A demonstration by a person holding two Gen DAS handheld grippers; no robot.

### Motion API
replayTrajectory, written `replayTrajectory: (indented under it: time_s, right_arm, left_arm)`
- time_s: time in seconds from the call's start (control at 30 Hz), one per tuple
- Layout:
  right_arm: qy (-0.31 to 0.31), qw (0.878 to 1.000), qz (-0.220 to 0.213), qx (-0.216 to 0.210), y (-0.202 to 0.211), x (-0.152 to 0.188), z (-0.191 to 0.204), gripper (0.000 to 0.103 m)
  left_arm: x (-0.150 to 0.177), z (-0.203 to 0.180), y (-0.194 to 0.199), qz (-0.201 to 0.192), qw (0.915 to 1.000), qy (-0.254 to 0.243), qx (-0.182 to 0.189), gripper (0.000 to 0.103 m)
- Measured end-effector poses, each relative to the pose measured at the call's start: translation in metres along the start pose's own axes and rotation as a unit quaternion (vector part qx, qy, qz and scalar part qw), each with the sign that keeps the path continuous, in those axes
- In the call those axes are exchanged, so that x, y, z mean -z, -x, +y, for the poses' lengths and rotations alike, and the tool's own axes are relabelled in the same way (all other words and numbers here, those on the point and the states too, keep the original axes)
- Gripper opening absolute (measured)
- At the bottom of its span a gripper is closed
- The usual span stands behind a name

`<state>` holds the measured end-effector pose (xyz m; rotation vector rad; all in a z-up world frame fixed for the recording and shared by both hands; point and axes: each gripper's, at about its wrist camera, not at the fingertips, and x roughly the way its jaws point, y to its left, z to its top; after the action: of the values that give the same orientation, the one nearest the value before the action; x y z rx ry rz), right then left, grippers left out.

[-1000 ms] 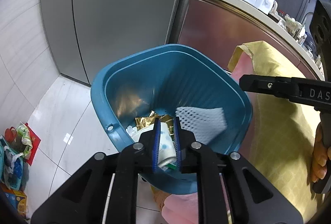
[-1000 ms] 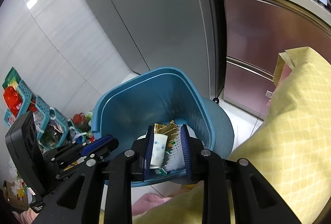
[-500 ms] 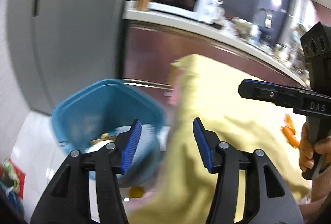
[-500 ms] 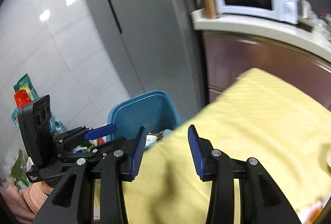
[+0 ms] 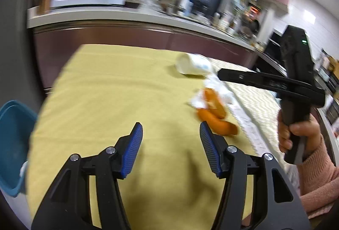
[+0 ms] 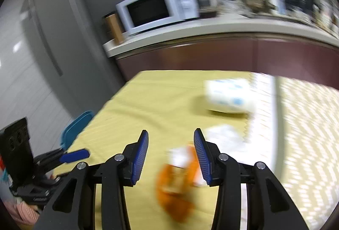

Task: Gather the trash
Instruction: 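Move both open tools back over the table toward the orange peel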

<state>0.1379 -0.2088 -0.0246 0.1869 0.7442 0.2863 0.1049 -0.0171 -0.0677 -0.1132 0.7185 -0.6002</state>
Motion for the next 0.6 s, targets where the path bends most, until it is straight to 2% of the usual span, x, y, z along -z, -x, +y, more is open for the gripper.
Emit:
replayTrajectory:
  time_s: [0.07, 0.23, 0.37, 0.6]
  right_arm:
    - [-0.019, 1.000, -0.002, 0.024, 0.002, 0.003, -0.023, 0.042]
    - [-0.049, 0.998, 0.009, 0.047, 0.004, 0.019, -0.058, 0.047]
    - [-0.064, 0.997, 0.023, 0.036, -0.004, 0.025, -0.067, 0.048]
    - [-0.070, 0.997, 0.041, 0.008, -0.017, 0.025, -0.071, 0.048]
  left_arm:
    - [-0.001, -0.018, -0.013, 0.013, 0.9997, -0.009, 0.020, 0.056]
    - [-0.001, -0.052, -0.048, 0.050, 0.9975, -0.022, 0.045, 0.057]
    - [-0.002, -0.062, -0.067, 0.071, 0.9964, -0.026, 0.039, 0.057]
    - [-0.020, -0.072, -0.073, 0.060, 0.9963, -0.056, 0.025, 0.057]
